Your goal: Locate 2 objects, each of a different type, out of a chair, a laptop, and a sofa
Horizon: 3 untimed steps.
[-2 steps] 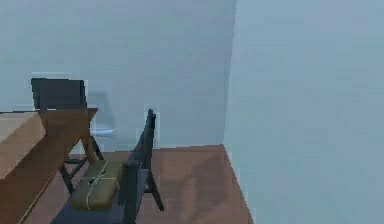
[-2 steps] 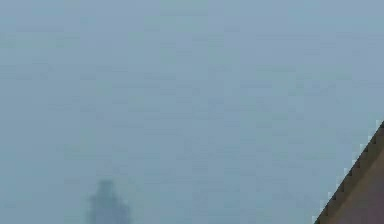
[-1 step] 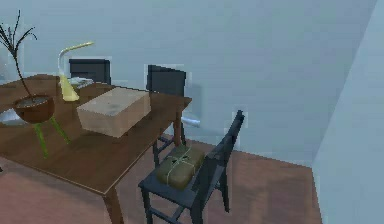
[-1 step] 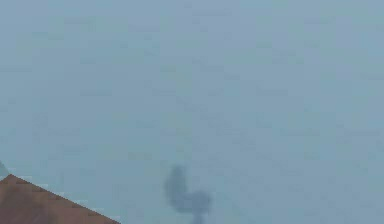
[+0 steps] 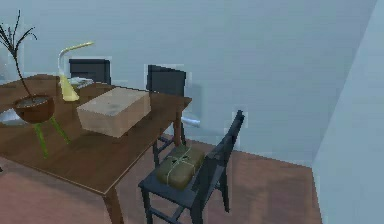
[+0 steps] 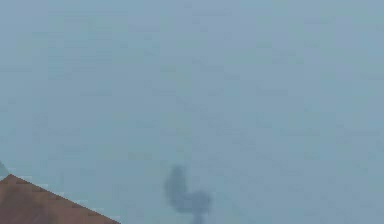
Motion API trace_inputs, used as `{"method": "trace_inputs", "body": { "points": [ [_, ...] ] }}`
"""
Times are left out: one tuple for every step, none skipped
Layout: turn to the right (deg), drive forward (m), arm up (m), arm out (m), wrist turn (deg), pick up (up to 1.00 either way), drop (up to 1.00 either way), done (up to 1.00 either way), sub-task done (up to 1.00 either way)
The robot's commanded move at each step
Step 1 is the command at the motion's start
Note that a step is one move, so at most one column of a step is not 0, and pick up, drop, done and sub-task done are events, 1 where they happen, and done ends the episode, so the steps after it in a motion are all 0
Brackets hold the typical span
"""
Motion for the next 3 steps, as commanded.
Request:
{"method": "trace_inputs", "body": {
  "points": [
    [-45.0, 0.0, 0.0, 0.0, 0.0, 0.0, 0.0, 0.0, 0.0],
    [-45.0, 0.0, 0.0, 0.0, 0.0, 0.0, 0.0, 0.0, 0.0],
    [-30.0, 0.0, 0.0, 0.0, 0.0, 0.0, 0.0, 0.0, 0.0]
  ]
}}
